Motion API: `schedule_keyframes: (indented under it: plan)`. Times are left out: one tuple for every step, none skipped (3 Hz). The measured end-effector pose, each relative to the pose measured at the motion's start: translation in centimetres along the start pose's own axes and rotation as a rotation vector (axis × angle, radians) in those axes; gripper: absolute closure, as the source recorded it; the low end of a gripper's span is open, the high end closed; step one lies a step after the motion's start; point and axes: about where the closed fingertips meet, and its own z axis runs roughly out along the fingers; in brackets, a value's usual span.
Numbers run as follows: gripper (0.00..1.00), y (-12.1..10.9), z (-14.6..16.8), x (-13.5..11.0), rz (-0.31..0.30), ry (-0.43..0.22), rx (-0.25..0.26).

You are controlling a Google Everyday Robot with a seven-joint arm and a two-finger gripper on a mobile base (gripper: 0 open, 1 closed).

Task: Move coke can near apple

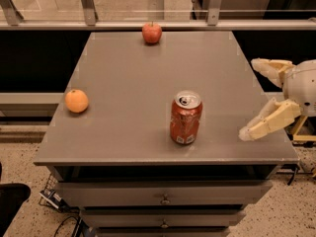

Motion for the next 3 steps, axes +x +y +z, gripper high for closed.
schedule_keyframes:
  plan:
    - [0.00,0.5,1.3,-0.5,0.013,-0.104,-0.036]
    - [0.00,1.0,3.2,-0.7,0.001,-0.184,-0.059]
    - [0.00,1.4,5.0,-0.7,-0.012,-0.236,-0.078]
